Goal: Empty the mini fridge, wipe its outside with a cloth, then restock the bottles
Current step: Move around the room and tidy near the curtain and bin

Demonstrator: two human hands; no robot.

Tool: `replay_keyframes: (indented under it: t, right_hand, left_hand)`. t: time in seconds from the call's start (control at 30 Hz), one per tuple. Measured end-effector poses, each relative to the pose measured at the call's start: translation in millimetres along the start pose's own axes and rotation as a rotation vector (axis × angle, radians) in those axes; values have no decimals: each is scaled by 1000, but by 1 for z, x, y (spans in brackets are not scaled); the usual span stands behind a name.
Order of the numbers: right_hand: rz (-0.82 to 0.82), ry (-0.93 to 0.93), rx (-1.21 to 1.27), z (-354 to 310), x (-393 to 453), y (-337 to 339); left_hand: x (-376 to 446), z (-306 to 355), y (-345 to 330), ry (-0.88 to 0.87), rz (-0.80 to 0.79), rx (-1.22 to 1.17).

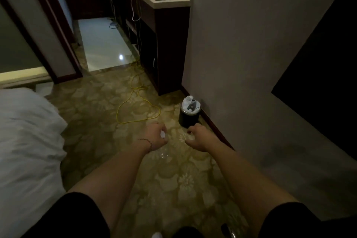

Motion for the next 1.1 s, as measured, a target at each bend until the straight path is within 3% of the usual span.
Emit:
replay_keyframes:
  t: [0.3,0.67,0.9,1.1]
  right_hand:
    - [-66,-123,40,113,179,45]
    - [-23,-192,111,262,390,118]
    - [-47,-306,174,345,471,98]
    - [50,-405,239,420,557,42]
  left_hand:
    - [230,43,1,-77,-63,61]
    - [493,107,-36,-134,-155,124]
    - [620,124,-105,-242,-247,196]
    - [741,107,-200,-280,-281,273]
Point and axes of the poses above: each hand's wrist, its own x-axis towards the middle knuckle, its own y-axis out of the back of the hand, z = x × y, the point moved 6 cm from there along x, towards the middle knuckle, and after that the axes turned 10 degrees about y, right-handed, at the moved point
